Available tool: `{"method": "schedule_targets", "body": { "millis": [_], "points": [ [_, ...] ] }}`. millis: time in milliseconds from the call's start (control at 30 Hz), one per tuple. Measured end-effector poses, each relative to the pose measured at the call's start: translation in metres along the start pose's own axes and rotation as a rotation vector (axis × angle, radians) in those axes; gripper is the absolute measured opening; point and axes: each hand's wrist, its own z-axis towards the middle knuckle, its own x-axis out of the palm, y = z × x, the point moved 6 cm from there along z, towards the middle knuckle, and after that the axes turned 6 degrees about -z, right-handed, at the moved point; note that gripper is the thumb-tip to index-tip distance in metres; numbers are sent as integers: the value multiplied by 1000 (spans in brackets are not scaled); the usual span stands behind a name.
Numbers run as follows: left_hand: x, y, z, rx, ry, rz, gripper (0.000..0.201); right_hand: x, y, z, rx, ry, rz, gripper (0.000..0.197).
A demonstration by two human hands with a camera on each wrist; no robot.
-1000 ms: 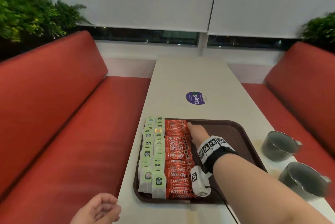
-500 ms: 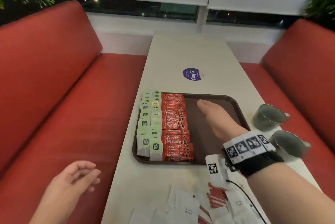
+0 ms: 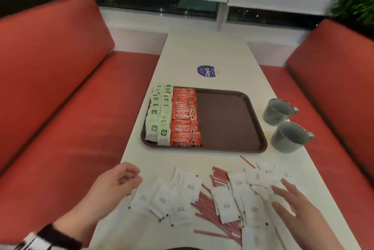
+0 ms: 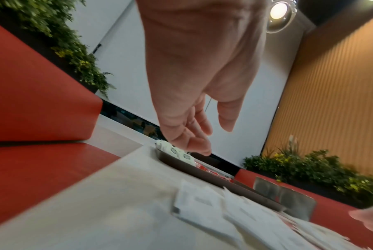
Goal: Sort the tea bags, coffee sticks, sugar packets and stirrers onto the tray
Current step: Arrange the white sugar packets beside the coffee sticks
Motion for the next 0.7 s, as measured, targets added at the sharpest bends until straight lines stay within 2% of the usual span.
{"method": "schedule_targets", "body": {
  "millis": [100, 233, 433, 700],
  "points": [
    [25, -3, -15, 36, 45, 98, 10, 5, -5, -5, -57, 17, -74, 39],
    [51, -10, -39, 100, -1, 204, 13, 7, -14, -12, -126, 93, -120, 45],
    [94, -19, -82, 94, -15, 298, 11, 4, -63, -17, -161, 188, -227, 54],
    [182, -47, -91, 158, 160, 389, 19, -2, -84, -14, -233, 245, -263, 89]
  ]
}}
